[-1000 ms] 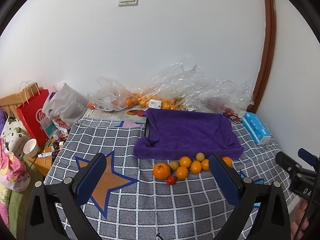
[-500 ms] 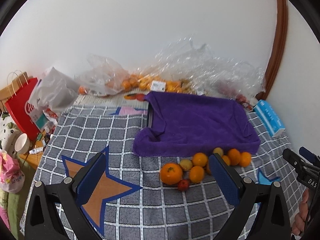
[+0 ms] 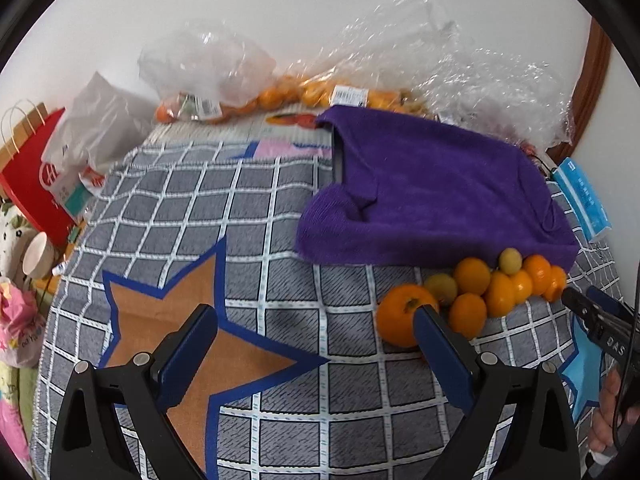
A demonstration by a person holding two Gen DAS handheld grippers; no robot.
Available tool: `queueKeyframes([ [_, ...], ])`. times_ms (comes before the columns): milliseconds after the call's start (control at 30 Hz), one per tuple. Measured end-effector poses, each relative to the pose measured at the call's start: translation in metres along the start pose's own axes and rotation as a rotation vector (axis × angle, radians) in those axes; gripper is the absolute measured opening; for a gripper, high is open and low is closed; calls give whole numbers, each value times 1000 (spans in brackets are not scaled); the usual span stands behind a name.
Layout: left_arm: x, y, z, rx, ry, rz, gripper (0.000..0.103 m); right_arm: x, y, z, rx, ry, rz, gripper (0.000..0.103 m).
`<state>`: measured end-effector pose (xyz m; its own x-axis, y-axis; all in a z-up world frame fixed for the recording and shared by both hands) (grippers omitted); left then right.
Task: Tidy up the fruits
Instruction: 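Lower the left tool onto the large stemmed orange and close it, then close the right tool on a large orange while the left tool holds its orange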
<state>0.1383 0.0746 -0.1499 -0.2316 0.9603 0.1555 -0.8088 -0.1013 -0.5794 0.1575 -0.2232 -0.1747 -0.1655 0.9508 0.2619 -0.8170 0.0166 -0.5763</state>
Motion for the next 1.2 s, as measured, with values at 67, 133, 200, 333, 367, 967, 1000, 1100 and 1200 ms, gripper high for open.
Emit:
queueKeyframes([
  [67,2,1,-5,14,-2,4,98,0,-1,-8,13,-7,4,71],
  [133,2,4,-9,23,2,1,98,0,-2,-15,24,3,17,66],
  [200,1,6,-10,21,17,-9,98,0,-2,-21,39,14,29,64],
  [333,-6,7,-10,29,79,-12,98,-2,-4,-25,39,2,35,64],
  [367,-8,6,-9,28,99,-9,98,-2,-4,-25,40,-5,38,64],
  [967,-53,6,-30,95,166,-82,69,-2,-2,-25,43,-46,86,59],
  [1000,-55,6,-32,102,167,-88,66,-2,-2,-26,42,-47,85,59],
  [1100,-57,9,-35,126,193,-86,50,-1,-2,-25,45,-67,97,50],
  [1200,-59,9,-33,132,222,-75,42,2,-2,-22,49,-89,99,41],
])
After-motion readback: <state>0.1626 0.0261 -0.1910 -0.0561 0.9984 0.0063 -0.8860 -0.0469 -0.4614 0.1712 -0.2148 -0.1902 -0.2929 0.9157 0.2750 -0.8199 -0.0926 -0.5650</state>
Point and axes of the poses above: each gripper's, at about its wrist camera, not at the fingertips, and z roughly against the way its jaws point, x to its left, y to its underside, the point moved 2 cm from there along -z, roughly the way its jaws point, and after that the axes turned 14 degrees about -y, right-handed, at the moved point
